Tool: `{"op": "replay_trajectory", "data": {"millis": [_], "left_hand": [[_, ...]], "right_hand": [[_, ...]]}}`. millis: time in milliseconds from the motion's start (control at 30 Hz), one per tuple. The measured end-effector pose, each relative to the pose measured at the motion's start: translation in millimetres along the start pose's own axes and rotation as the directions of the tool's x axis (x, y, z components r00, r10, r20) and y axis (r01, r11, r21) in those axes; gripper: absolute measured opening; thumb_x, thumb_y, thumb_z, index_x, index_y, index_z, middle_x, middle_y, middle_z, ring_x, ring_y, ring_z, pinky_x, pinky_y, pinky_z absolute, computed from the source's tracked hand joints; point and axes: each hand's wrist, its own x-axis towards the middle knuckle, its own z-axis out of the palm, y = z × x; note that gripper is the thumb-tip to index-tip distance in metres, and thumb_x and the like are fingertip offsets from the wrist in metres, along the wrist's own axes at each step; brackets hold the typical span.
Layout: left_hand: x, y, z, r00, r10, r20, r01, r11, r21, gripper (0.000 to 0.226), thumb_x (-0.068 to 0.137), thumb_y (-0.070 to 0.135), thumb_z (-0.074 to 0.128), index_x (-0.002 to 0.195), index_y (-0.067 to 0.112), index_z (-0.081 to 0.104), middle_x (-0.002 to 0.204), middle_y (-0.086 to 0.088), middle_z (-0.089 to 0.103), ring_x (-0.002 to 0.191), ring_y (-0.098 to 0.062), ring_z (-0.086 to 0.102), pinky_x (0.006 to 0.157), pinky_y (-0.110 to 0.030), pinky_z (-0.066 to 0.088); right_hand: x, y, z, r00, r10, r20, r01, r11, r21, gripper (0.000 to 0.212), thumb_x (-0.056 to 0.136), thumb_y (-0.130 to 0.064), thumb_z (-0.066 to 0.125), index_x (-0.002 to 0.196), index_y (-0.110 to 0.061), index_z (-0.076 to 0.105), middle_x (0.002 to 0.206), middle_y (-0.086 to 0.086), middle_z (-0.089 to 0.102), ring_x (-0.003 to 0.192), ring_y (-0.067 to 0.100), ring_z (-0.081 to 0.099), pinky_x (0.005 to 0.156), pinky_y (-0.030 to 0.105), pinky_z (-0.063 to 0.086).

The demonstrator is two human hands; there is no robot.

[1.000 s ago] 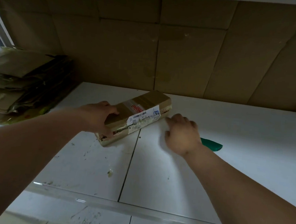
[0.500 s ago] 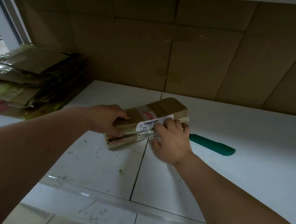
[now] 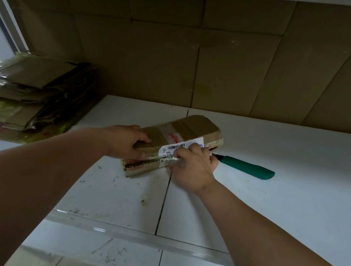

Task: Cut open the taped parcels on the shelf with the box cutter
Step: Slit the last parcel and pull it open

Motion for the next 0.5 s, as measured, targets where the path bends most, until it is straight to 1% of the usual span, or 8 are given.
{"op": "replay_trajectory", "data": {"millis": [100,133,200,267,333,433,467,500], "left_hand": [[0,0,-3,0.999,-0.033,-0.011,0.032,0.998,-0.059,0.054,0.095,0.054,0.05,0.144,0.032,0.04,0.133,0.005,0.045,0.113,-0.012,0.048,0.096,-0.031,0.045],[1,1,-5,0.999,-0.042,-0.012,0.041,0.996,-0.077,0.053,0.096,0.054,0.049,0.143,0.031,0.041,0.132,0.004,0.047,0.112,-0.012,0.048,0.095,-0.03,0.046],[2,2,-9,0.999,-0.05,-0.001,0.05,0.995,-0.083,0.053,0.095,0.054,0.049,0.143,0.031,0.042,0.131,0.003,0.048,0.111,-0.012,0.049,0.094,-0.031,0.047],[2,3,-10,0.998,-0.057,0.011,0.057,0.995,-0.08,0.053,0.094,0.055,0.05,0.142,0.031,0.043,0.128,0.005,0.05,0.109,-0.012,0.049,0.092,-0.032,0.048],[1,3,-9,0.997,-0.071,0.01,0.071,0.994,-0.079,0.055,0.092,0.056,0.054,0.14,0.032,0.043,0.123,0.008,0.049,0.105,-0.01,0.05,0.084,-0.028,0.047],[0,11,-6,0.994,-0.101,-0.042,0.099,0.994,-0.05,0.063,0.082,0.062,0.062,0.133,0.028,0.048,0.112,0.01,0.051,0.093,-0.008,0.052,0.071,-0.023,0.044],[0,15,-3,0.99,-0.121,-0.066,0.118,0.992,-0.041,0.069,0.076,0.067,0.066,0.13,0.027,0.049,0.107,0.01,0.052,0.09,-0.008,0.052,0.069,-0.024,0.045],[0,21,0,0.985,-0.149,-0.086,0.148,0.989,-0.018,0.079,0.068,0.073,0.068,0.128,0.026,0.047,0.106,0.009,0.052,0.091,-0.009,0.052,0.071,-0.026,0.046]], "right_hand": [[-11,1,0,0.99,-0.105,0.093,0.107,0.994,-0.02,0.007,0.078,-0.043,0.057,0.083,-0.04,0.053,0.102,-0.016,0.038,0.112,0.016,0.032,0.095,0.04,0.009],[-18,-1,3,0.985,-0.136,0.11,0.14,0.99,-0.027,0.004,0.079,-0.039,0.056,0.077,-0.038,0.052,0.099,-0.017,0.039,0.109,0.015,0.035,0.097,0.04,0.009],[-30,-6,8,0.984,-0.16,0.081,0.162,0.987,-0.021,0.008,0.08,-0.035,0.052,0.072,-0.035,0.051,0.091,-0.016,0.043,0.1,0.013,0.042,0.098,0.04,0.011],[-31,-10,4,0.989,-0.139,0.043,0.139,0.99,0.015,0.005,0.08,-0.032,0.05,0.076,-0.034,0.051,0.087,-0.014,0.048,0.094,0.012,0.047,0.096,0.037,0.011],[-26,-10,-8,0.989,-0.126,0.073,0.12,0.989,0.082,0.005,0.081,-0.029,0.049,0.082,-0.032,0.053,0.088,-0.014,0.054,0.092,0.011,0.05,0.095,0.034,0.014],[-21,-5,-21,0.986,-0.14,0.087,0.129,0.984,0.12,0.009,0.088,-0.024,0.051,0.085,-0.03,0.056,0.095,-0.009,0.057,0.094,0.012,0.052,0.095,0.032,0.032],[-21,-3,-22,0.988,-0.139,0.063,0.133,0.986,0.1,0.008,0.09,-0.024,0.052,0.086,-0.027,0.058,0.098,-0.007,0.058,0.095,0.014,0.052,0.093,0.033,0.037],[-22,-1,-22,0.991,-0.131,0.036,0.128,0.99,0.065,0.01,0.091,-0.025,0.052,0.089,-0.026,0.061,0.102,-0.005,0.057,0.097,0.015,0.052,0.092,0.033,0.039]]}}
